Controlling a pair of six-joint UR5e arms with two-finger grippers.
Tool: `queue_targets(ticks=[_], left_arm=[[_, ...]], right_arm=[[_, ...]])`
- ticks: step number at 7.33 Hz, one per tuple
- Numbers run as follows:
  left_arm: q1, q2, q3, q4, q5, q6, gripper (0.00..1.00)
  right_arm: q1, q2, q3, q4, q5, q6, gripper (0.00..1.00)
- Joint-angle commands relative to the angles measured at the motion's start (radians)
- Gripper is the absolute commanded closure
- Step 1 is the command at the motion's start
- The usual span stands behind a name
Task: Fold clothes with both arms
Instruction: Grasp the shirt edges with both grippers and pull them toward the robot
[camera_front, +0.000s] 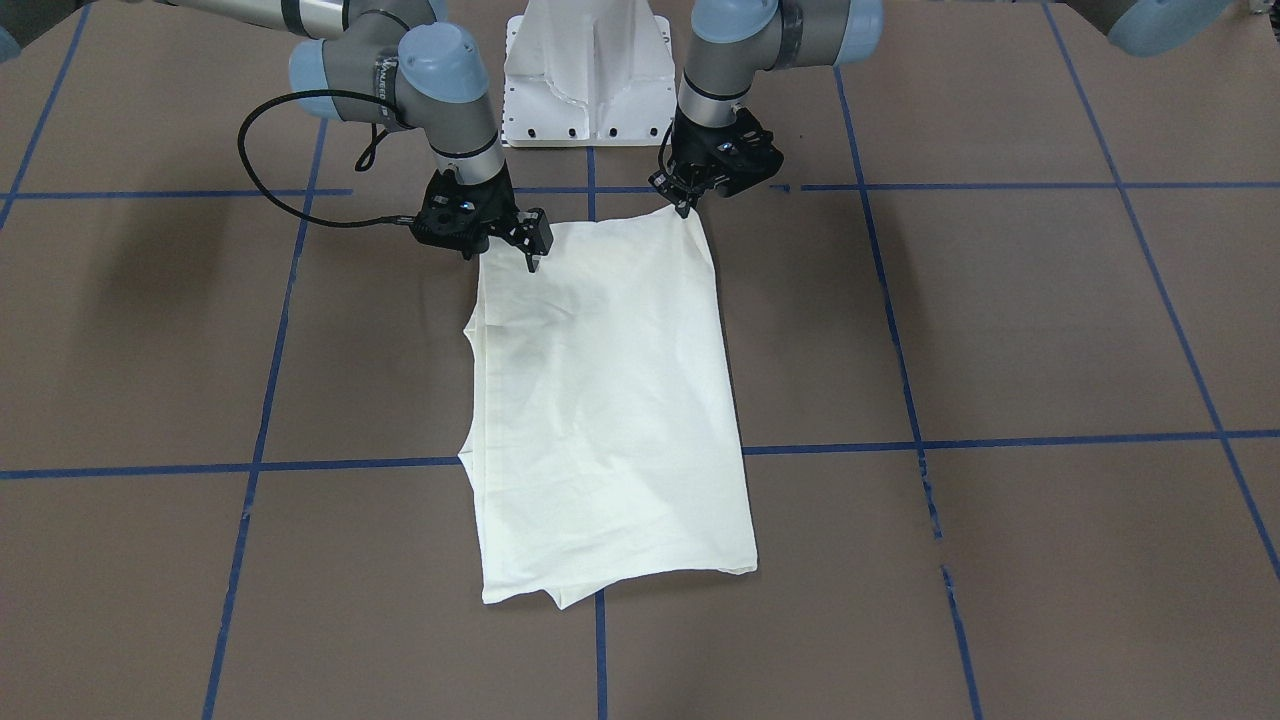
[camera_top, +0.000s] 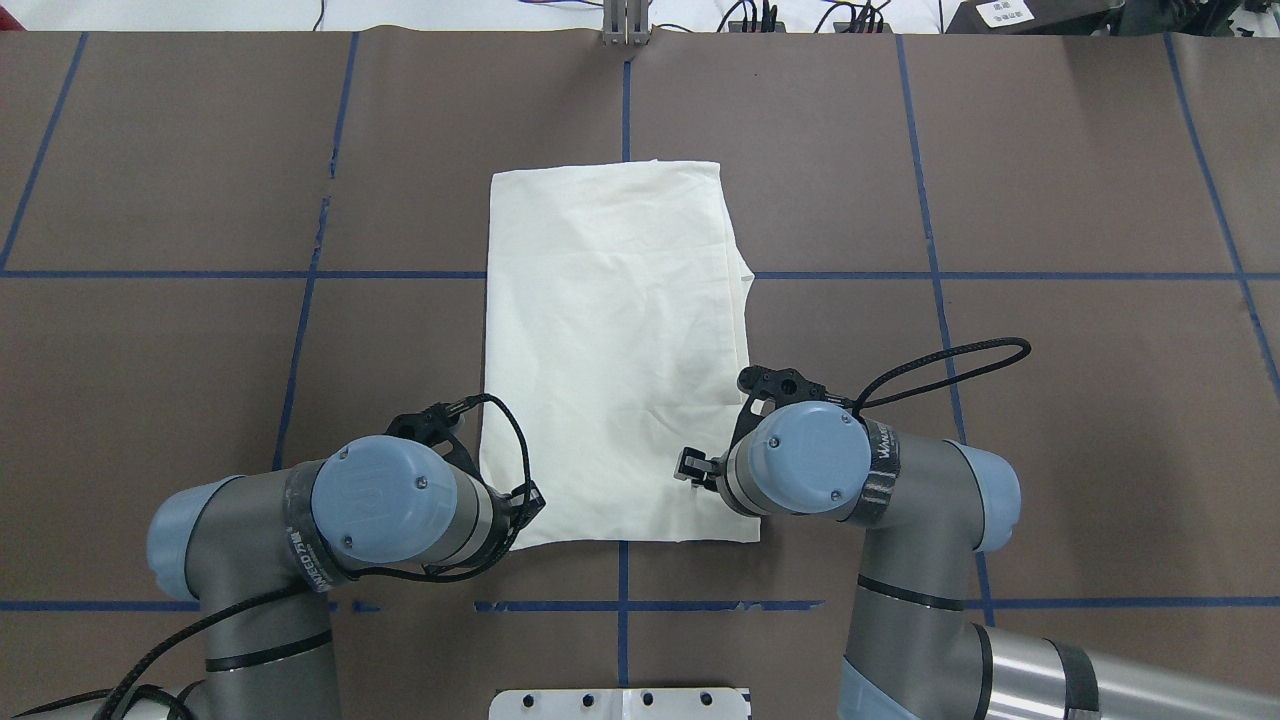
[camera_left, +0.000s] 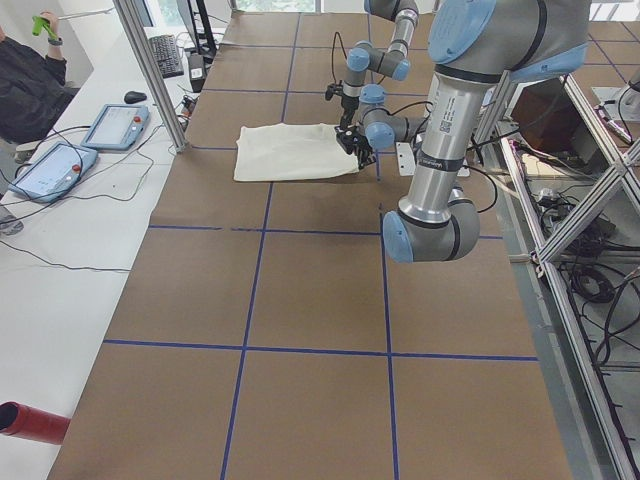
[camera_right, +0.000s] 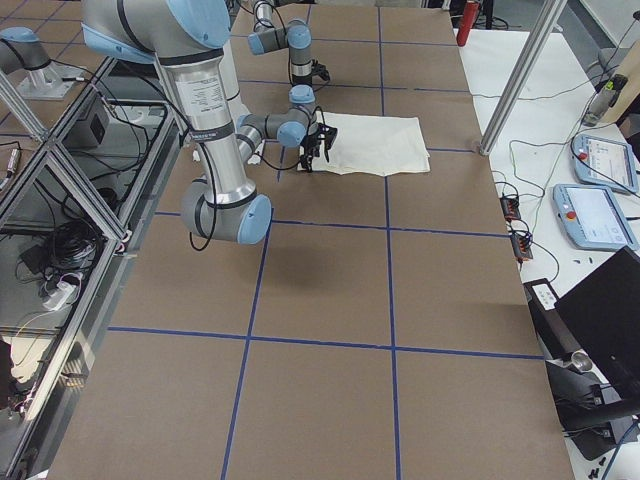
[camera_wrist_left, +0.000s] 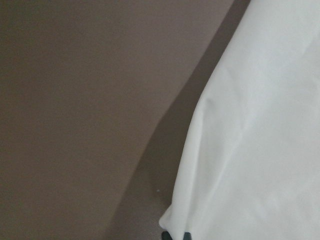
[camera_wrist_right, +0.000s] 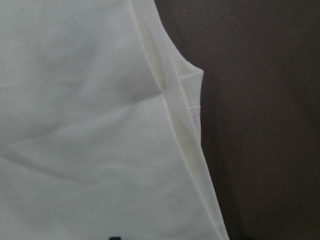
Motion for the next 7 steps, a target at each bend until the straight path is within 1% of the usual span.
queue_targets(ticks=[1, 2, 7], left_arm=[[0.000, 0.000, -0.001, -0.001, 0.000, 0.000, 1.00], [0.000, 0.000, -0.001, -0.001, 0.000, 0.000, 1.00], [0.000, -0.002, 0.004, -0.003, 0.000, 0.000, 1.00]], right_arm=[[0.002, 0.000, 0.001, 0.000, 0.005, -0.003, 0.82], [0.010, 0.006, 0.001, 0.000, 0.011, -0.005, 1.00], [0.026, 0.022, -0.004, 0.000, 0.013, -0.005, 1.00]])
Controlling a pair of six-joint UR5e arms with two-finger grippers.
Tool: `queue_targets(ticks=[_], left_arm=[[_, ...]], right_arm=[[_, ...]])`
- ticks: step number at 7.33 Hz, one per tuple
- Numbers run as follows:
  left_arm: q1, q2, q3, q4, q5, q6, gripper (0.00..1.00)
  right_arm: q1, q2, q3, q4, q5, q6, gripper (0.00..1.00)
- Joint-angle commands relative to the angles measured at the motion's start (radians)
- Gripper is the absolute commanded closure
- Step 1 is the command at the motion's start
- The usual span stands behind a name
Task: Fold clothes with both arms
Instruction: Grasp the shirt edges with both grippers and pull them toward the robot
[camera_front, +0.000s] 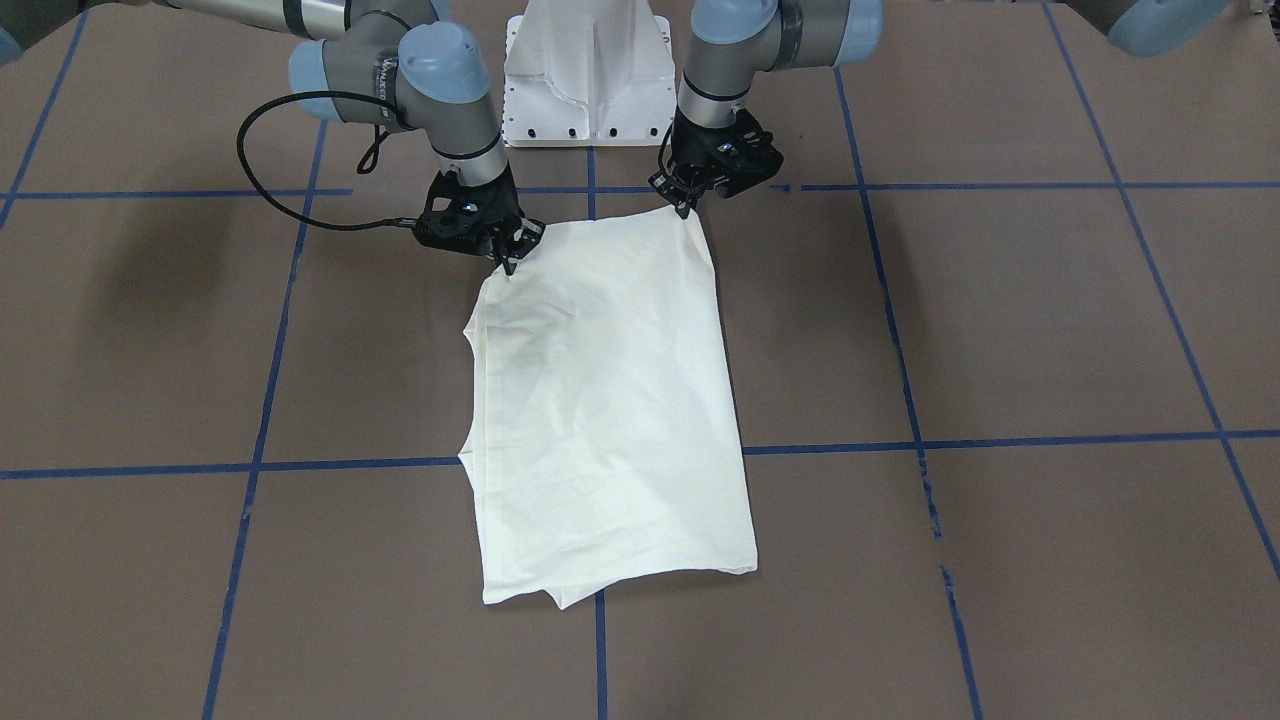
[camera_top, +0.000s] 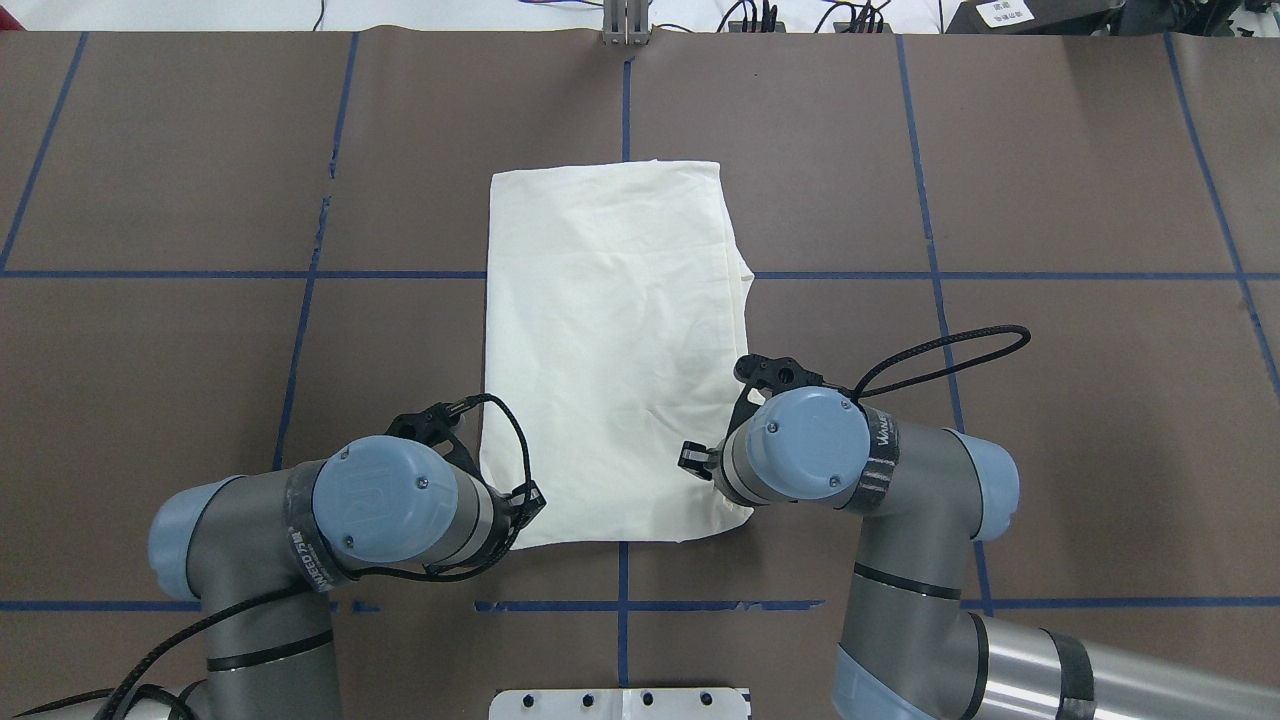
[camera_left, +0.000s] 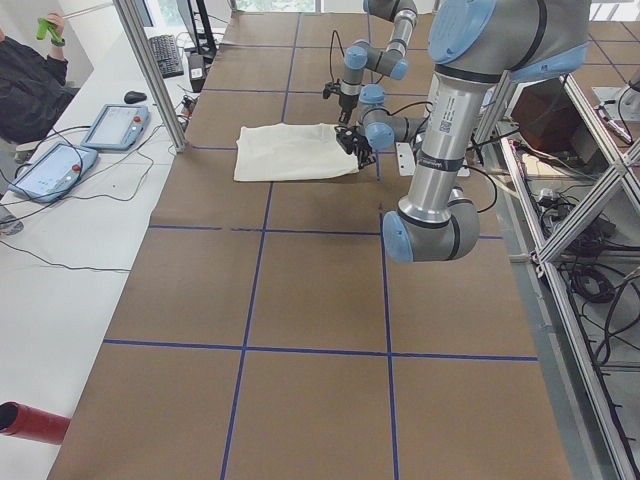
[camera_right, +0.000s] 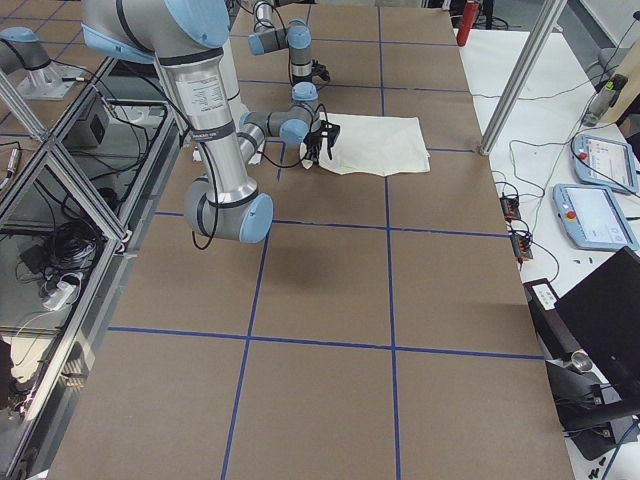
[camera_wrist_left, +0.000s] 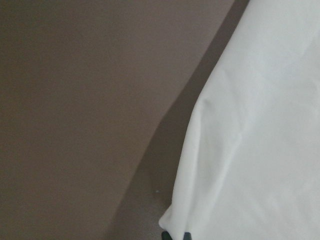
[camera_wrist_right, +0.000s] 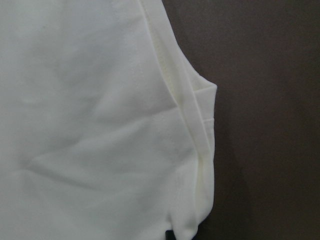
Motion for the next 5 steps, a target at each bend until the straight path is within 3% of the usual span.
queue_targets(ticks=[1, 3, 5], left_arm=[[0.000, 0.002, -0.006, 0.001, 0.001, 0.002, 1.00], [0.002, 0.009, -0.024, 0.004, 0.009, 0.023, 1.00], [0.078, 0.016, -0.071, 0.017, 0.013, 0.021, 1.00]], right_arm=[[0.006, 0.002, 0.001, 0.003, 0.026, 0.000, 1.00], [0.007, -0.015, 0.039, 0.001, 0.055, 0.000, 1.00], [-0.009, -0.088, 0.152, 0.003, 0.056, 0.001, 1.00]])
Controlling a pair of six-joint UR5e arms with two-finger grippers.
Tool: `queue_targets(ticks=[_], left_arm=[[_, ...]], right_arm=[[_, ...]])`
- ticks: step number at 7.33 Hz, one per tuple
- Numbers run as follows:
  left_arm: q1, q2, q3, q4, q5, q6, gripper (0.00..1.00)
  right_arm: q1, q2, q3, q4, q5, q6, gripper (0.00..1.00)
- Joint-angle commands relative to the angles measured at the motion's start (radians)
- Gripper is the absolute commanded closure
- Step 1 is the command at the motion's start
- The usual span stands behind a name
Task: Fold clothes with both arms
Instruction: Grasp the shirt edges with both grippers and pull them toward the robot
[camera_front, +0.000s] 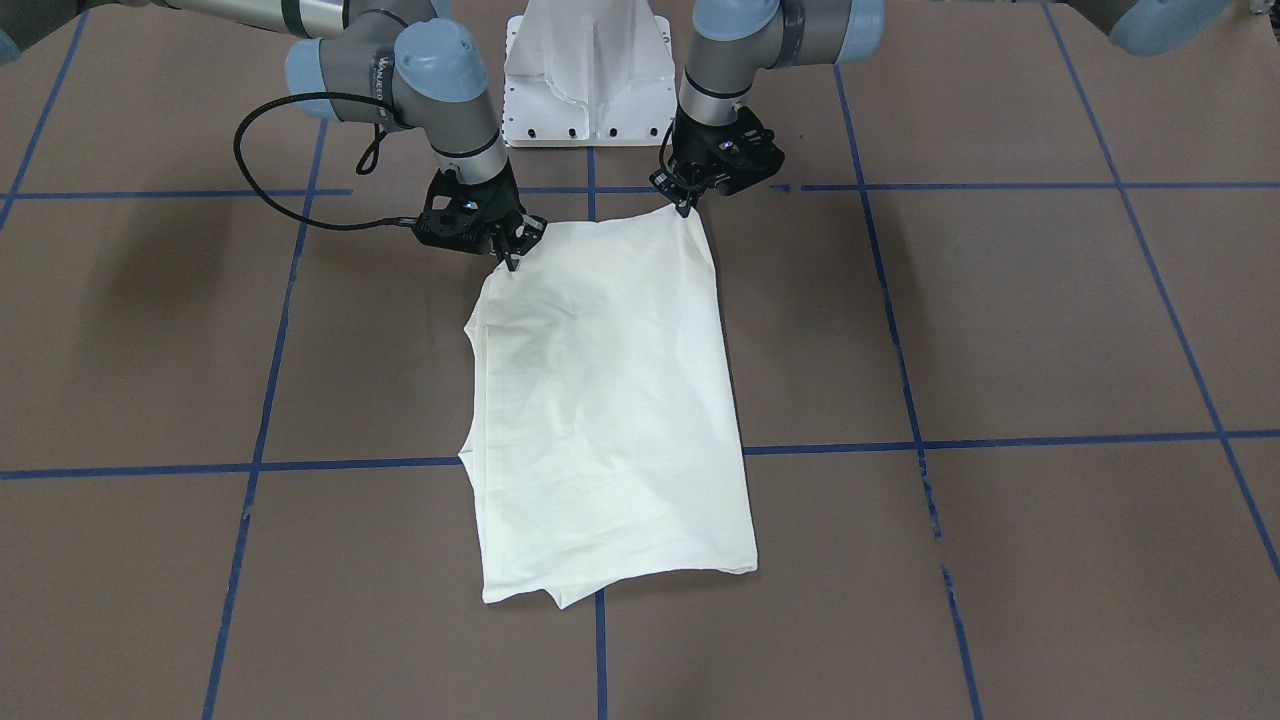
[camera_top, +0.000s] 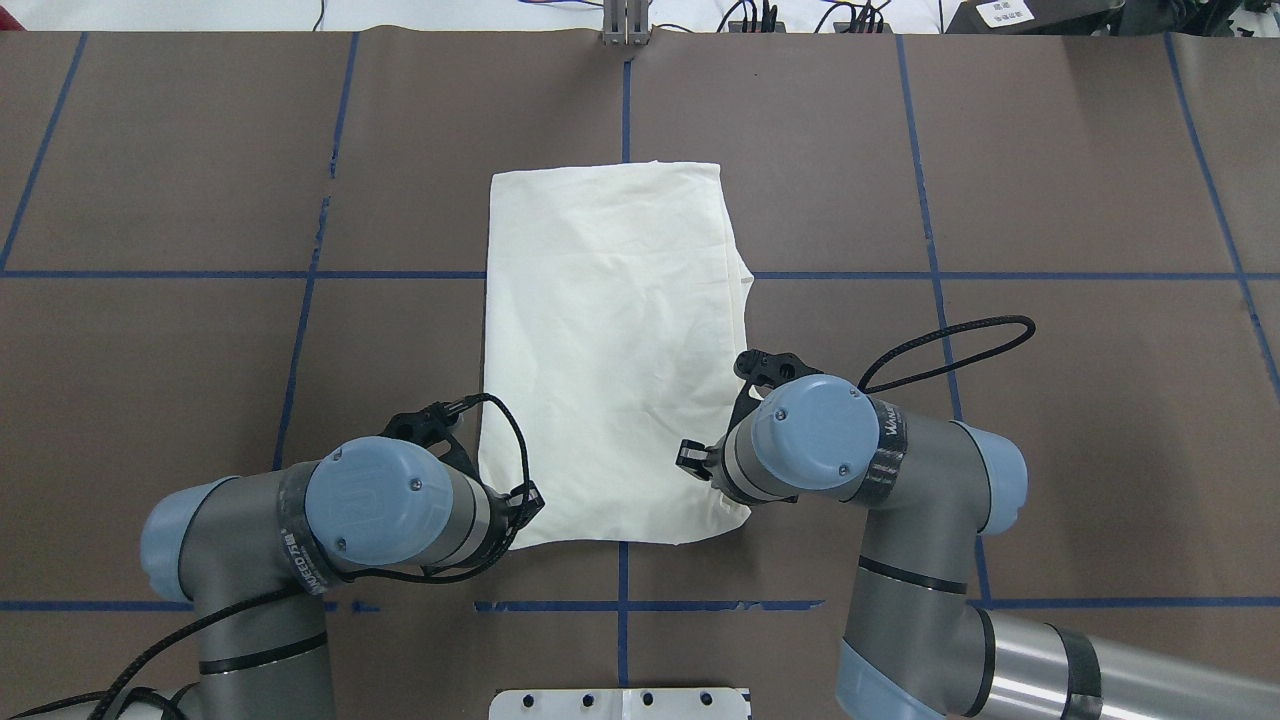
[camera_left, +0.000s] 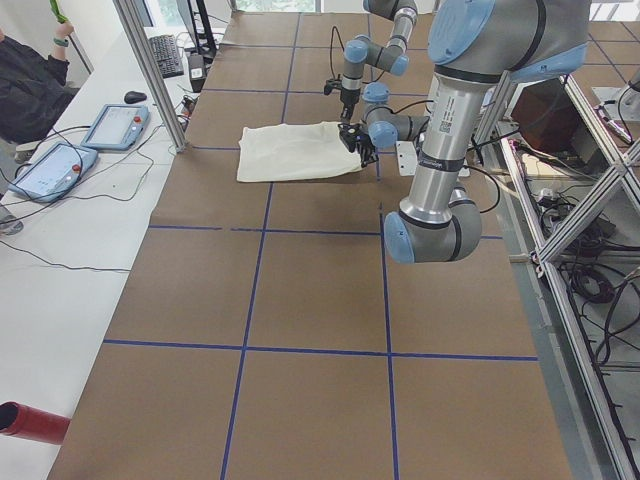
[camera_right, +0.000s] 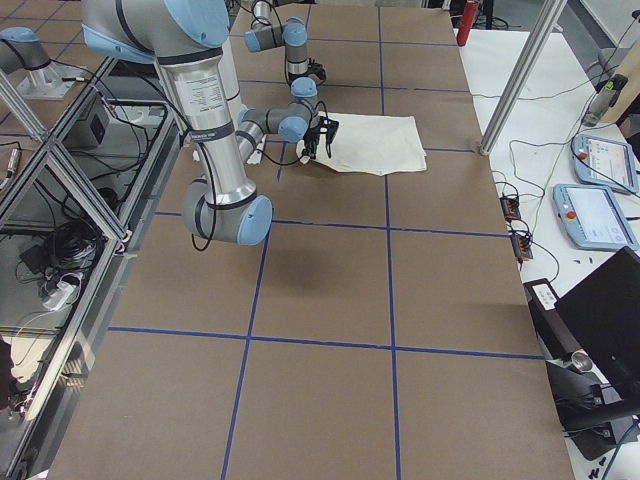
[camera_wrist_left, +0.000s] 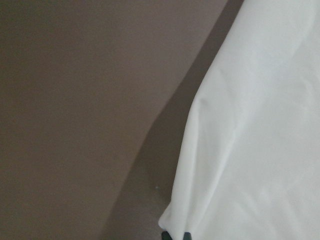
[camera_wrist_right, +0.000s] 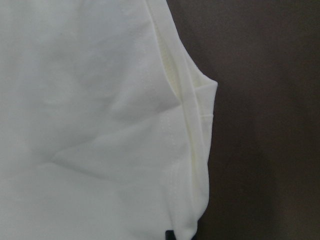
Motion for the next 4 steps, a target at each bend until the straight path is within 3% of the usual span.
queue_targets(ticks=[1, 4], left_arm=[[0.080, 0.003, -0.073, 0.044, 0.003, 0.000, 1.00], [0.105, 0.000, -0.196, 0.120, 0.000, 0.003, 1.00]], right_arm=[[-0.027, -0.090, 0.121, 0.004, 0.004, 0.004, 1.00], [-0.041, -0.095, 0.143, 0.013, 0.003, 0.006, 1.00]])
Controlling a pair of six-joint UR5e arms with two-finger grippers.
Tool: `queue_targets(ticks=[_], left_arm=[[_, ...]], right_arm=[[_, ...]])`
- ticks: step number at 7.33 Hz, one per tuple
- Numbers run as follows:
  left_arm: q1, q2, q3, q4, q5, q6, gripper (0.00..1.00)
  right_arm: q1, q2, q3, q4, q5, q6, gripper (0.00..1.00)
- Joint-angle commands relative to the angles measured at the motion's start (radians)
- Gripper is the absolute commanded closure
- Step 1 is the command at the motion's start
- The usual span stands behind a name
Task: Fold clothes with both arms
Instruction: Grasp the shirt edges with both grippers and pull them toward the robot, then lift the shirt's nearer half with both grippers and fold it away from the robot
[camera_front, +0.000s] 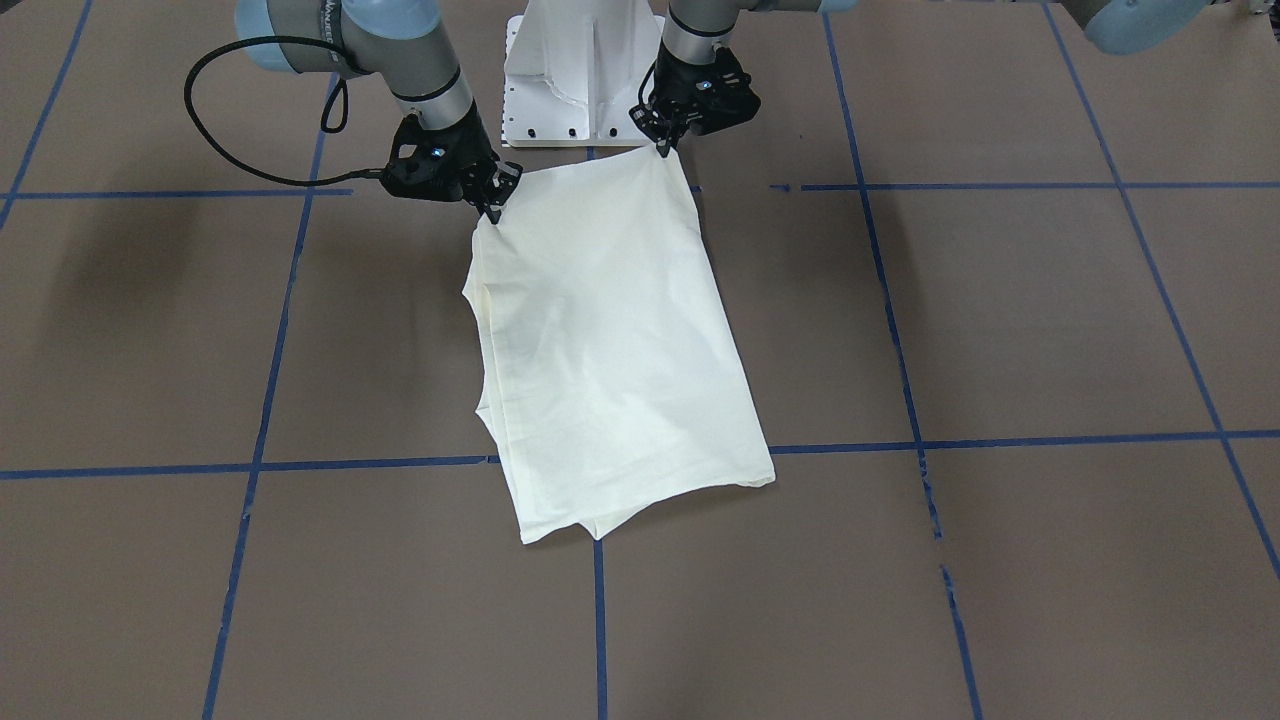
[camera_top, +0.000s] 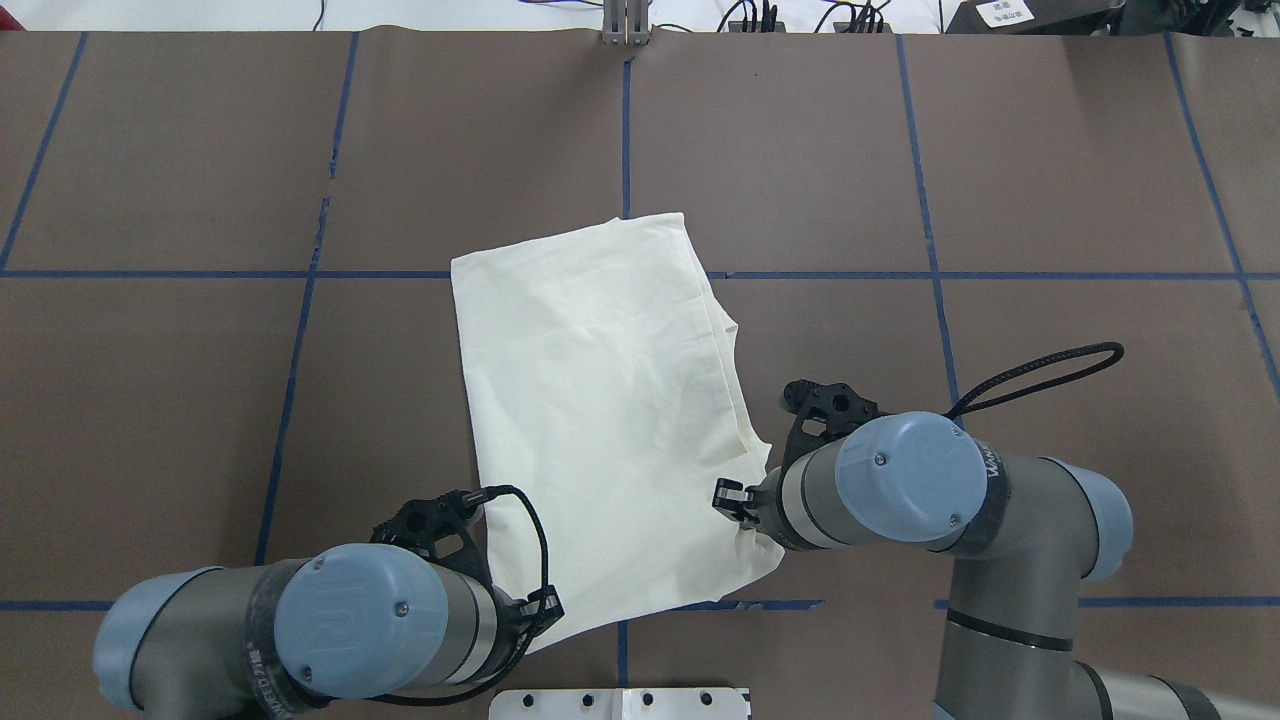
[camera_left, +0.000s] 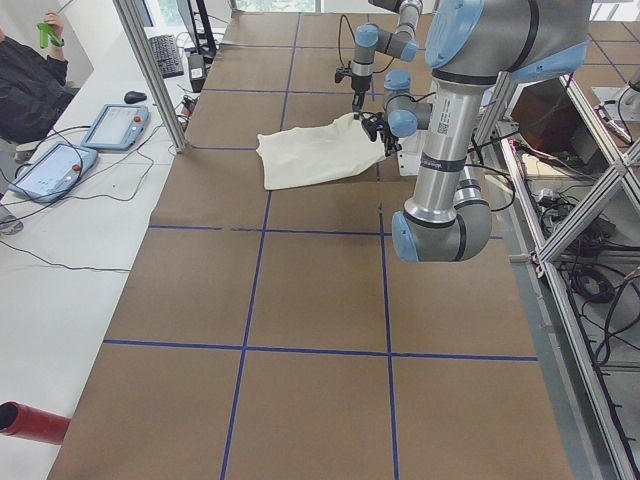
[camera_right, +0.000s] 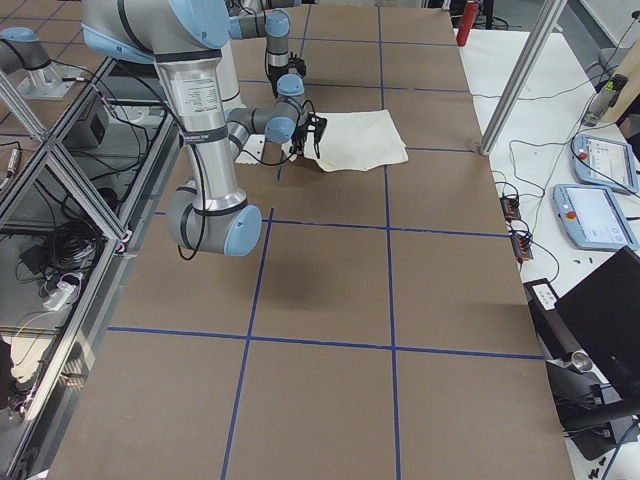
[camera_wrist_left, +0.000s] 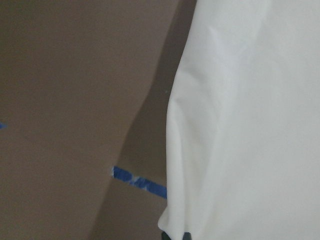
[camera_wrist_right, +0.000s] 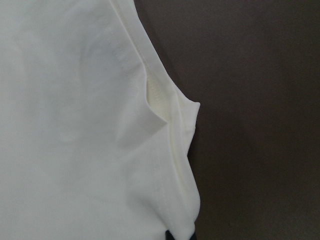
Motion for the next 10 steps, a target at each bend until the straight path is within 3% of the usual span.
queue_targets(ticks=[1, 3, 5, 7, 10], left_arm=[[-0.023, -0.008, -0.047, 0.014, -0.004, 0.005, 1.00], [-0.145, -0.019, -0.036, 0.011, -0.013, 0.115, 1.00], [-0.284, -0.028, 0.014, -0.002, -0.016, 0.202, 1.00], [-0.375, -0.048, 0.130, -0.065, -0.039, 0.258, 1.00], [-0.458, -0.115, 0.331, -0.206, -0.041, 0.279, 1.00]], right_arm=[[0.025, 0.013, 0.000, 0.013, -0.007, -0.008, 1.00], [0.115, 0.070, -0.032, 0.062, 0.001, -0.008, 1.00], [0.235, 0.220, -0.232, 0.070, 0.100, -0.031, 1.00], [0.348, 0.344, -0.410, 0.070, 0.216, -0.087, 1.00], [0.387, 0.498, -0.603, 0.072, 0.233, -0.114, 1.00]])
